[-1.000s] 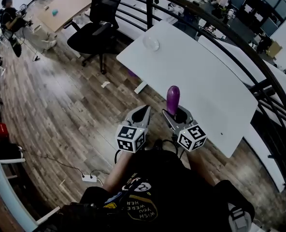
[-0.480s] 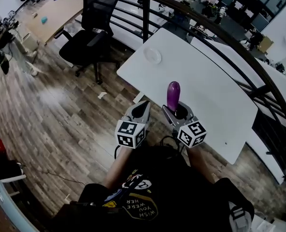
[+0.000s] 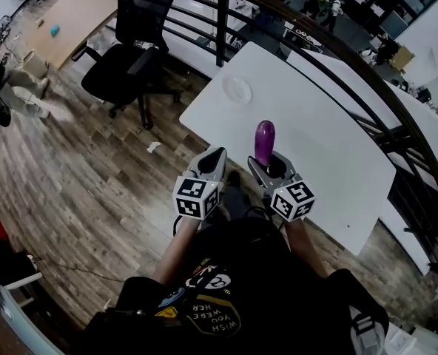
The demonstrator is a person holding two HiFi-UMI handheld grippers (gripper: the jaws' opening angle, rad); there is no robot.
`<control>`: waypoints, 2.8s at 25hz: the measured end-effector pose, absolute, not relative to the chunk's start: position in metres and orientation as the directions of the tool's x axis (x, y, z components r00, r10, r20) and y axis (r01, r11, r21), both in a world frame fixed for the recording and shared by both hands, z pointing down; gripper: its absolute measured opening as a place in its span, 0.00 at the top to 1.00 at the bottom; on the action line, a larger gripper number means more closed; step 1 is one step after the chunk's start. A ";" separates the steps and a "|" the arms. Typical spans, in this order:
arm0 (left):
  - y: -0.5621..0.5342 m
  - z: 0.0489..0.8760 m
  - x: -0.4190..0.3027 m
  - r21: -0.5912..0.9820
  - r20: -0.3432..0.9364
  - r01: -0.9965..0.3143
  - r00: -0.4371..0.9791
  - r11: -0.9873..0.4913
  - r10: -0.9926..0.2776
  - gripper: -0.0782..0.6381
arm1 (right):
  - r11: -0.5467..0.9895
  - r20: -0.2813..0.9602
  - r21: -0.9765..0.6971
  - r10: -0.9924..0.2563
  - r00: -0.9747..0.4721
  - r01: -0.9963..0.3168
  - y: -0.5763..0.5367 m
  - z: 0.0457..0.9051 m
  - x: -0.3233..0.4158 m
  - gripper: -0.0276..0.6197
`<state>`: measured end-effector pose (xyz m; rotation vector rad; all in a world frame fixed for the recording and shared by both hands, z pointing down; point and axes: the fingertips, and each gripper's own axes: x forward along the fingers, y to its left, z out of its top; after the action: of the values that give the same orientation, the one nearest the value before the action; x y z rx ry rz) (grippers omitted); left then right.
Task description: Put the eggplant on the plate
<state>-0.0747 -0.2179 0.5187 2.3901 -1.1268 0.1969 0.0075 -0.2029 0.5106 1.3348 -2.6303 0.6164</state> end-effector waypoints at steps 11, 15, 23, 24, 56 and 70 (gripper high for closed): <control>-0.332 0.588 -0.056 0.320 0.421 -0.777 0.629 -0.542 -0.653 0.88 | 0.580 0.365 -0.308 -0.660 -0.656 -0.754 -0.327 0.567 0.015 0.68; -0.370 0.592 -0.037 0.323 0.446 -0.785 0.619 -0.529 -0.647 0.88 | 0.586 0.382 -0.314 -0.643 -0.664 -0.747 -0.364 0.580 0.035 0.68; -0.438 0.626 -0.027 0.287 0.486 -0.806 0.588 -0.518 -0.646 0.88 | 0.593 0.483 -0.267 -0.599 -0.638 -0.760 -0.442 0.636 0.054 0.68; -0.444 0.635 -0.027 0.286 0.503 -0.809 0.583 -0.514 -0.638 0.88 | 0.590 0.503 -0.261 -0.592 -0.629 -0.764 -0.448 0.644 0.054 0.68; -0.446 0.681 -0.096 0.437 0.566 -0.780 0.626 -0.448 -0.537 0.88 | 0.513 0.782 -0.066 -0.506 -0.364 -0.856 -0.525 0.786 0.036 0.57; -0.429 0.577 -0.046 0.306 0.375 -0.688 0.722 -0.658 -0.581 0.88 | 0.287 0.236 -0.140 -0.920 -0.313 -0.948 -0.403 0.533 0.095 0.95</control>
<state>-0.0457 -0.4288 0.5773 2.4983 -0.9739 0.3415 0.0950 -0.4028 0.5326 1.7713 -2.4300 0.3864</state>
